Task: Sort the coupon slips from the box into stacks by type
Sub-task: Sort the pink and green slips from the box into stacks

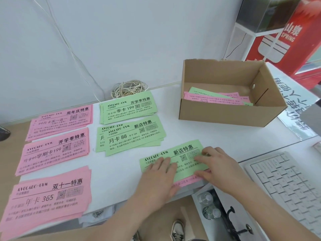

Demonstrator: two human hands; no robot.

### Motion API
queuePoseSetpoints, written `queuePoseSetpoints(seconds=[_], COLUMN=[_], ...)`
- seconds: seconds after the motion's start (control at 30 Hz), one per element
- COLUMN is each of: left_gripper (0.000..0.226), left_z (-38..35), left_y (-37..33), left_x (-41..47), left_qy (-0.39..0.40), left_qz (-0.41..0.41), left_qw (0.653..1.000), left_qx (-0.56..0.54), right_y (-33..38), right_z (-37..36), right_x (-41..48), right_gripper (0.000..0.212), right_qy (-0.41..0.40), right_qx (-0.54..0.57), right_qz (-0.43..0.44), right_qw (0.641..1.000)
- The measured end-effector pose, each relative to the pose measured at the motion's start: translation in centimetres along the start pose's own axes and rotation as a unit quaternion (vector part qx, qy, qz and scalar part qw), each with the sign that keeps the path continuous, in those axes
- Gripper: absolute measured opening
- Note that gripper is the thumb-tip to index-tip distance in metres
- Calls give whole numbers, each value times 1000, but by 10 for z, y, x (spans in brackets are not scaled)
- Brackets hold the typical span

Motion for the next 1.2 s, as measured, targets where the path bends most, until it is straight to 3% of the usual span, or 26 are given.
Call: queuePoseSetpoints(seconds=[0.2,0.27,0.33,0.43,0.47,0.53,0.63,0.73,0.8,0.93,1.03,1.1,1.17,1.2], left_gripper=[25,23,26,33,31,27,31,40,47,58,76,55,24,23], left_z=[18,34,53,93,106,124,102,61,53,57,36,19,17,19], left_y=[7,20,45,76,83,89,107,135,140,95,48,36,37,41], left_x=[7,7,9,0,-5,-14,-2,10,12,-1,-21,-29,-32,-34], left_qy=[-42,-88,-153,-326,-381,-437,-345,-192,-151,-171,-72,-65,-142,-173], left_qz=[-11,17,91,147,130,71,24,99,136,73,15,-14,-41,-31], left_qw=[999,992,948,852,837,852,931,975,977,962,980,989,982,976], left_qx=[18,-84,-264,-383,-369,-281,-114,-53,-71,-202,-185,-132,-117,-130], right_y=[-10,-15,-19,-8,-2,6,2,2,0,3,5,3,-1,-5], right_z=[-3,0,-1,-9,-14,-22,-20,-10,-5,3,4,2,2,3], right_x=[-4,-10,-17,-22,-23,-21,-17,-16,-17,-16,-14,-11,-9,-9], right_gripper=[60,68,77,81,83,81,67,47,38,37,36,35,33,35], right_qy=[-34,-64,-80,-33,-22,-12,-28,-42,-25,3,7,7,12,14], right_qx=[101,211,282,125,55,-33,-31,-10,3,-3,-6,-3,61,133], right_qz=[-43,-78,-101,-45,-22,-2,-30,-19,-17,-24,-33,-37,-54,-77], right_qw=[993,972,951,991,998,999,999,999,1000,1000,999,999,997,988])
Point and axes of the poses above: each hand's wrist, its own x-axis towards the middle knuckle, its own z-axis out of the back of the hand, y = z × x, the point moved 5 cm from there along x, towards the middle knuckle, and after that the axes turned 13 degrees about -x, right-handed, at the moved point
